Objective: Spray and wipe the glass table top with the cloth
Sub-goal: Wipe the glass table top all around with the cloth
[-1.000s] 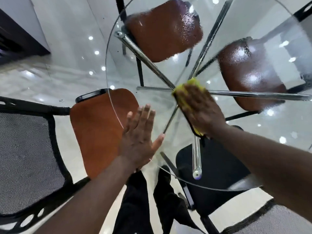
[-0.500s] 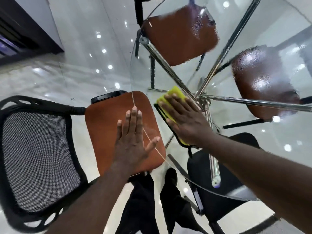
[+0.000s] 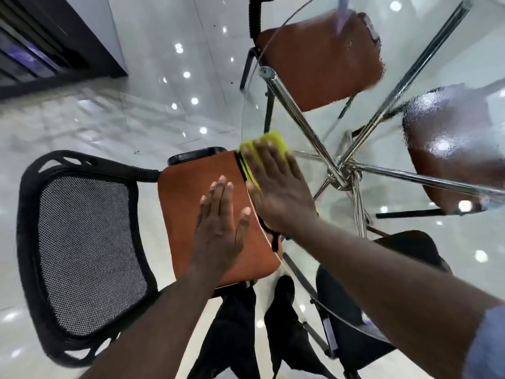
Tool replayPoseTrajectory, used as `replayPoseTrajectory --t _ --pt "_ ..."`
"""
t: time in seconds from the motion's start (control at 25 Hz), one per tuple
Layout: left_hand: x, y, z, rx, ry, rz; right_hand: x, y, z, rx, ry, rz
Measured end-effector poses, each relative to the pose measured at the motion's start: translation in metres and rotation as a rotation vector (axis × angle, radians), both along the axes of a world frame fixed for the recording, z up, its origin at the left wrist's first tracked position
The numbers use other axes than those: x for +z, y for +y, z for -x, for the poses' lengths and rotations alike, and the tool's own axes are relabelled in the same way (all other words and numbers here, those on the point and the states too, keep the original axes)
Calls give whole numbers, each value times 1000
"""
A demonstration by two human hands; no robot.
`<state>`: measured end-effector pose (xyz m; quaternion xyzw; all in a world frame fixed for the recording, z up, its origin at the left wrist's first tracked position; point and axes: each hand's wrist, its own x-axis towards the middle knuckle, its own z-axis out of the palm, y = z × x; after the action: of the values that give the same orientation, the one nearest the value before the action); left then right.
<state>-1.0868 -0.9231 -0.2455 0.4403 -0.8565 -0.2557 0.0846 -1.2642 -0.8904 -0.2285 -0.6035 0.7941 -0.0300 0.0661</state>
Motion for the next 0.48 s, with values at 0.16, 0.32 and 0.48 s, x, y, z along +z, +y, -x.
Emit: replayPoseTrajectory --t 0.16,0.32,0.48 --pt "2 -16 13 13 34 -73 -3 -17 27 -10 -37 5" --pt "0 -37 16 64 77 -80 -4 -132 64 -230 -76 28" --pt "6 -49 17 178 134 -141 4 -108 44 -155 -77 22"
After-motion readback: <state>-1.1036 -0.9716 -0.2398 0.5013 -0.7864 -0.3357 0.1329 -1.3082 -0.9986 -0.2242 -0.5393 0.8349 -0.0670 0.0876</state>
